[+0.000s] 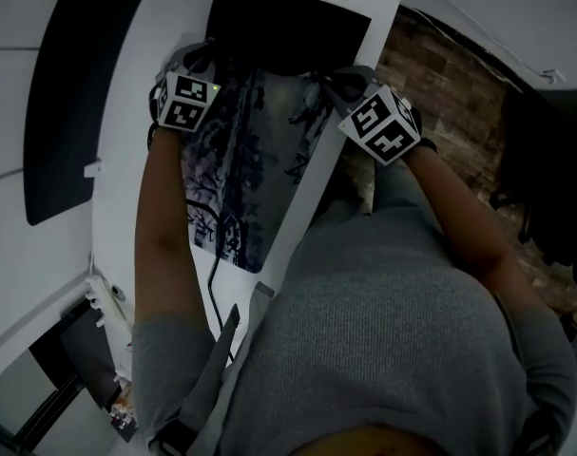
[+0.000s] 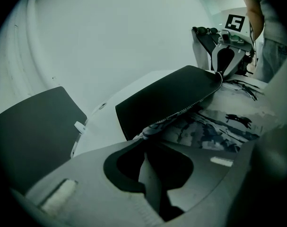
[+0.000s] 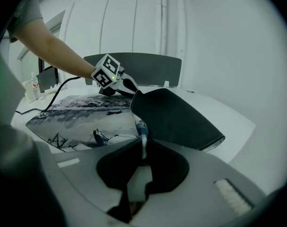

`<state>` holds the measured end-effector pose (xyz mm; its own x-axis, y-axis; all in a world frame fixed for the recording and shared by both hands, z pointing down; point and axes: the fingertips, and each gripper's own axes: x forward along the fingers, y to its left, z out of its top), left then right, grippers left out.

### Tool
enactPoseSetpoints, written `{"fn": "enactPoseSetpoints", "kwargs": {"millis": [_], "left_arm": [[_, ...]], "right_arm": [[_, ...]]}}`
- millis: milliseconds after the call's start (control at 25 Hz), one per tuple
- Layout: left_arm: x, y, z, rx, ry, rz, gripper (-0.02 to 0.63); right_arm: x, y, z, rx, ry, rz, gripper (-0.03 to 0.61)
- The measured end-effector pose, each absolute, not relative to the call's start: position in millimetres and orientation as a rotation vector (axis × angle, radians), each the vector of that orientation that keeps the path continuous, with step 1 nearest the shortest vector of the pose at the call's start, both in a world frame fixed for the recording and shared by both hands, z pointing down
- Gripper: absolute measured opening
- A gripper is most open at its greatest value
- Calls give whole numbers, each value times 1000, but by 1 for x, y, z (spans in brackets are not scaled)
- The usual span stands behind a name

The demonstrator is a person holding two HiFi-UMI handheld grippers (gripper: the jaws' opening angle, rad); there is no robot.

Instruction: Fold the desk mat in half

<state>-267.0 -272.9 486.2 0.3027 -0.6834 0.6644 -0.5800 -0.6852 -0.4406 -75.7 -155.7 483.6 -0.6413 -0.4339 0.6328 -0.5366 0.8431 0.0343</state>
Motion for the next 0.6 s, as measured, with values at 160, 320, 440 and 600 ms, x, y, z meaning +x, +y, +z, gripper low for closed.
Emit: {"fn": "enactPoseSetpoints", "kwargs": {"millis": [160, 320, 440, 600], "left_arm": [[-277, -250, 486, -2432, 1179, -1349, 29], [-287, -227, 485, -2425, 1194, -1350, 29], [-295, -211, 485, -2408, 1202, -1351, 29], [-302, -195, 484, -2406, 1217, -1349, 29]], "right_arm": [[-85, -134, 482, 696, -2370, 212, 28], [-95, -112, 483, 678, -2367, 187, 28], [-102, -98, 484, 665, -2370, 173, 28], [-108, -85, 483, 659, -2371, 163, 26]]}}
